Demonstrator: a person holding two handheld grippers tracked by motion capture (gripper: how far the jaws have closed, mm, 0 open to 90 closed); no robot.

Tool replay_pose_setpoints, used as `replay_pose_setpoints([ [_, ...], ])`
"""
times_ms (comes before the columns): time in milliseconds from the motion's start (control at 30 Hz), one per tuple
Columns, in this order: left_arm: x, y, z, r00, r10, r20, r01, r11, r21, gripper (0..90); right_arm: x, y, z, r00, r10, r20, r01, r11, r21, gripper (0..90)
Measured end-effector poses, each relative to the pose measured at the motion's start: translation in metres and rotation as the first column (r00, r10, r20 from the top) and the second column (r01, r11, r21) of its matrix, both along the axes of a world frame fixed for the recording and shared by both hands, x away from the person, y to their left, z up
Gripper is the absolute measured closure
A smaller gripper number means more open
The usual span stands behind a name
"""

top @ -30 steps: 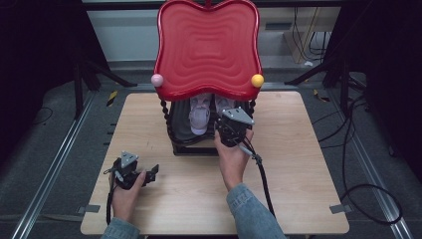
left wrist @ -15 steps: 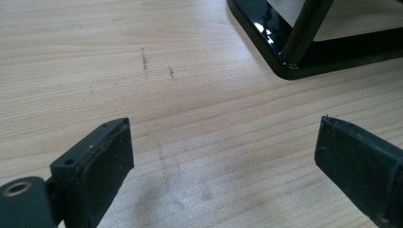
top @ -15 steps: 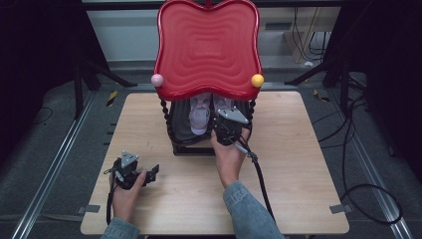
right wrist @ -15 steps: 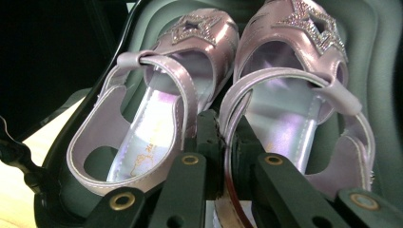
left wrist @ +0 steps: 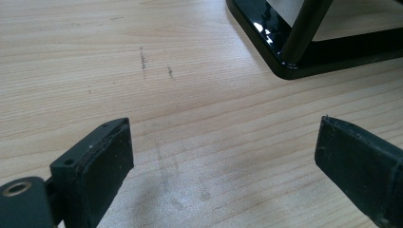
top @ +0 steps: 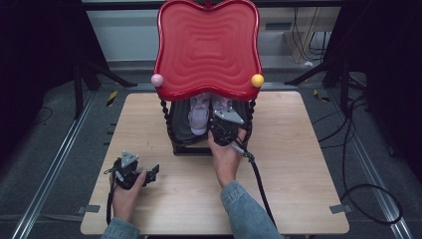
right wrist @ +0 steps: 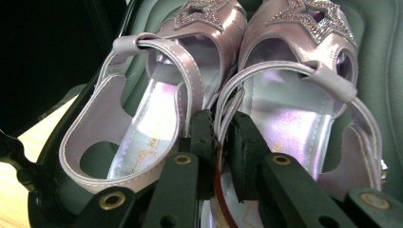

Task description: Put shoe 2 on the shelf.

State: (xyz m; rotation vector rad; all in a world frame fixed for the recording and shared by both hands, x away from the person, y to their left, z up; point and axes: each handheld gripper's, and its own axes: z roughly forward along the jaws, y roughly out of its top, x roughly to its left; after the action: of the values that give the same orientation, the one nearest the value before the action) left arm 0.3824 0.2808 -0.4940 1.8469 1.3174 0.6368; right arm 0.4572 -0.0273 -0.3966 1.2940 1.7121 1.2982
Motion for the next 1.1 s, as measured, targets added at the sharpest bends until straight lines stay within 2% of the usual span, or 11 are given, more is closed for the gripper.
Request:
replay_pose_setpoints([
  [267,0.0,-0.002,0.0,1.0,-0.004,-0.002,0.004,1.0,-0.003,4.7,-0.009,-0.001,0.005,0.9999,0.014,0.0,-0.014,1.0,-0.014,74.4],
  [433,0.0,-0.003,0.0,1.0,-0.002,0.004,0.002,1.0,-0.002,4.7,-0.018,-0.004,0.009,0.9996,0.029,0.002,-0.029,0.999,-0.018,84.5],
  [567,-0.001,-0.004,0.0,1.0,-0.003,0.004,0.003,1.0,-0.003,4.7,-0.016,-0.006,0.011,0.9992,0.039,-0.009,-0.039,0.999,-0.01,87.0],
  [767,0.0,-0.004,0.001,1.0,-0.004,0.006,0.004,1.0,-0.002,4.7,-0.014,-0.002,0.013,0.9988,0.047,-0.009,-0.047,0.999,-0.019,87.0],
  [967,0.0,-0.005,0.001,1.0,-0.004,0.004,0.004,1.0,-0.002,4.7,-0.013,-0.002,0.012,0.9984,0.055,-0.013,-0.055,0.998,-0.006,86.5],
  [1067,0.0,-0.005,0.001,1.0,-0.006,0.005,0.006,1.0,-0.003,4.7,-0.012,-0.002,0.012,0.9981,0.059,-0.015,-0.059,0.998,-0.004,84.3],
  [1100,0.0,-0.005,0.001,1.0,-0.007,0.002,0.007,1.0,-0.003,4.7,-0.013,-0.003,0.012,0.998,0.062,-0.015,-0.062,0.998,-0.002,81.1],
])
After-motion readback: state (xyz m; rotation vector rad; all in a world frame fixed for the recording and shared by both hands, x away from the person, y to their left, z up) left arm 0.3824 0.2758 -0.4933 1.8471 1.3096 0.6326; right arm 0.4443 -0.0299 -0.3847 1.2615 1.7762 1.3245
